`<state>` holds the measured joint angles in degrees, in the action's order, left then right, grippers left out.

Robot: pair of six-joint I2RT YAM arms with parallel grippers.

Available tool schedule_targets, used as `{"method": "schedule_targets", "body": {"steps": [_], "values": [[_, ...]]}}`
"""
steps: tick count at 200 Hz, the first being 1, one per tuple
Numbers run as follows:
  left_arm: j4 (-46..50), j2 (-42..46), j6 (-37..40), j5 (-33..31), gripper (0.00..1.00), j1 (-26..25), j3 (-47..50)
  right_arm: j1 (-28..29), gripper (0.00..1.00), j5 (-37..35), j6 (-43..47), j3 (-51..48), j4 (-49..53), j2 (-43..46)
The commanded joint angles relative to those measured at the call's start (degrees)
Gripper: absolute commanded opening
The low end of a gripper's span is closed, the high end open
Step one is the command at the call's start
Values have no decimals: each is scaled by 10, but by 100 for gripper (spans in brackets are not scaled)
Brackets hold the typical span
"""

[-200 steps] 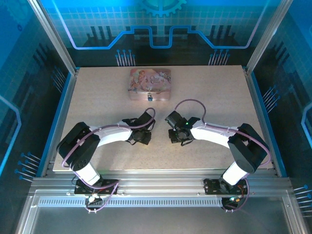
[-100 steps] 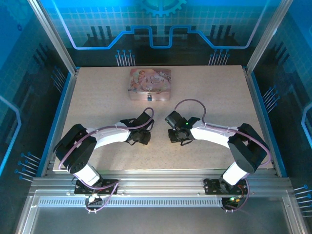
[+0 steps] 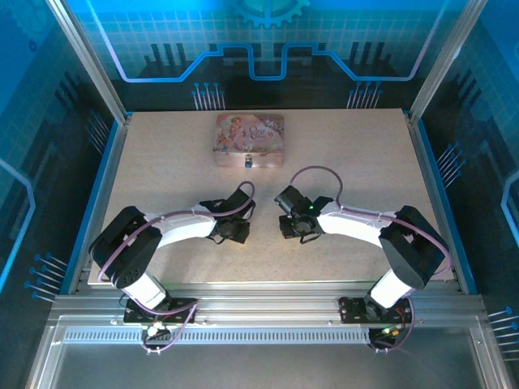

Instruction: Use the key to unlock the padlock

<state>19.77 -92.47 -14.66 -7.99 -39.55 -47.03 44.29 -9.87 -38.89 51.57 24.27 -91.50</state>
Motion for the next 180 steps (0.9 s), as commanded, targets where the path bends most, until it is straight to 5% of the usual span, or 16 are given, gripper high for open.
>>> {"method": "schedule_targets", "body": {"steps": [1, 55, 180], "values": [[-1, -7, -5, 26, 21, -2, 16, 4, 22, 24, 5, -24, -37, 18], [-27, 16, 6, 69, 0, 13, 31, 3, 22, 44, 11, -49, -74, 31], [-54, 91, 8, 123, 0, 37, 58, -51, 24, 167, -53, -139, -233, 79]]}}
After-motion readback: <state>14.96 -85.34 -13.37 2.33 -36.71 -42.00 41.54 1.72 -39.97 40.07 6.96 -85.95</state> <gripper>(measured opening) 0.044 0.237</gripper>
